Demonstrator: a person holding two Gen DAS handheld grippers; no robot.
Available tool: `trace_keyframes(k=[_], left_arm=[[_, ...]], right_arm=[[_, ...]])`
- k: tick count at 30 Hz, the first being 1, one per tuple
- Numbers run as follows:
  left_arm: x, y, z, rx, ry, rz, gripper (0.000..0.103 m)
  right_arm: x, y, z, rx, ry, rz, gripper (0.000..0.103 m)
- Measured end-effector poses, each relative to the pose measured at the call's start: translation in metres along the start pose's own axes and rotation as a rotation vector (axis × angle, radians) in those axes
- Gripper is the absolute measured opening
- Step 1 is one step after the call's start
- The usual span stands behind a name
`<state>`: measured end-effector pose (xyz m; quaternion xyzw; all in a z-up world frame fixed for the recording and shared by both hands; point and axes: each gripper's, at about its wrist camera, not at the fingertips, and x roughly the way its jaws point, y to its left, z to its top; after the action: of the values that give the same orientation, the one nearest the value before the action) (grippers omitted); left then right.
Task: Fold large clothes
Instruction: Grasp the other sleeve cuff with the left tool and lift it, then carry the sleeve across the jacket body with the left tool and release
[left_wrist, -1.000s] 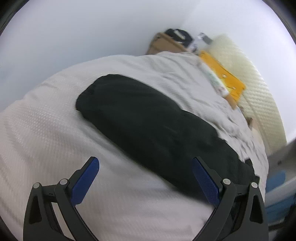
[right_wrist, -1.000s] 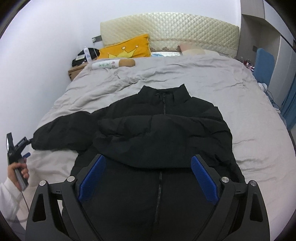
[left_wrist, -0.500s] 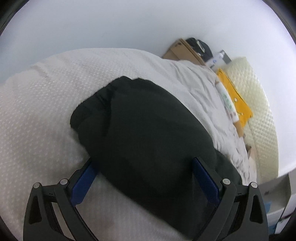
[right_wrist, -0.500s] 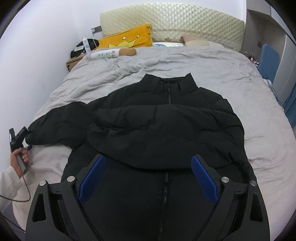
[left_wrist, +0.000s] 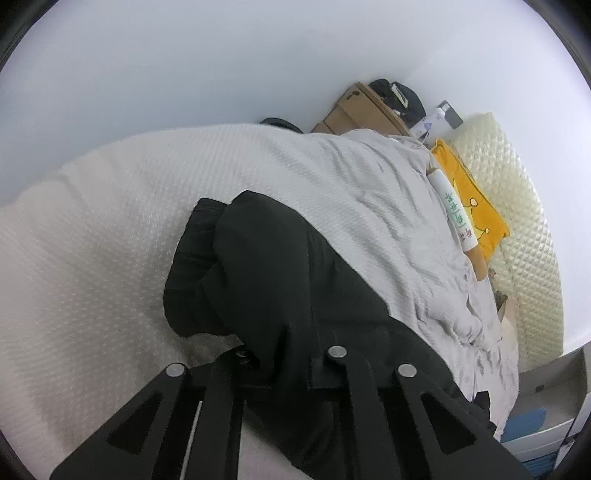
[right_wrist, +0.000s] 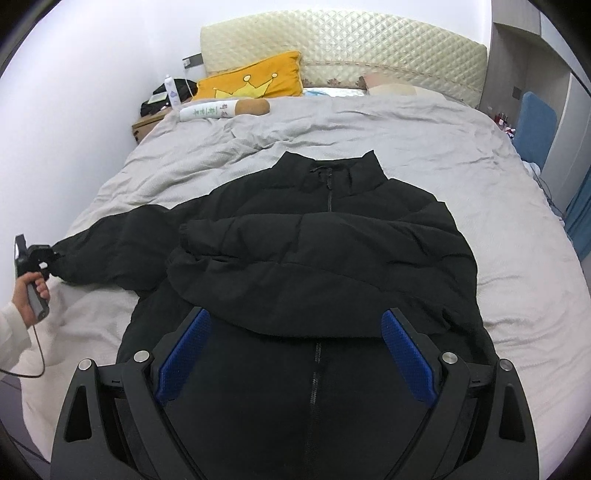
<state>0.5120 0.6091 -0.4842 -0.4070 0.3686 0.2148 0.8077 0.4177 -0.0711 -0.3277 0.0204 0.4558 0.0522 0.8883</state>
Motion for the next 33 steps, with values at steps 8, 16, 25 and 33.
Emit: trace_keyframes(k=[8,16,25,33], left_arm=[[-0.077,-0.054,0.002,0.104,-0.013,0.064,0.003],[-0.167,-0.134,-0.011,0.253,-0.044,0.023,0.003],[-0.237,-0.221,-0.061,0.415,-0.073,-0.027,0.003],[-0.283,-0.308,-0.123,0.511,-0.069,-0.143,0.003]], right_arm=[[-0.043,-0.014,0.002,0.010,-0.058,0.032,0.094],[-0.086,-0.029,0.006,0.004,-0.111,0.099,0.094],[-0.122,-0.058,0.016,0.013,-0.194,0.152,0.100],[-0.153,-0.097,0.022,0.033,-0.236,0.141,0.102]])
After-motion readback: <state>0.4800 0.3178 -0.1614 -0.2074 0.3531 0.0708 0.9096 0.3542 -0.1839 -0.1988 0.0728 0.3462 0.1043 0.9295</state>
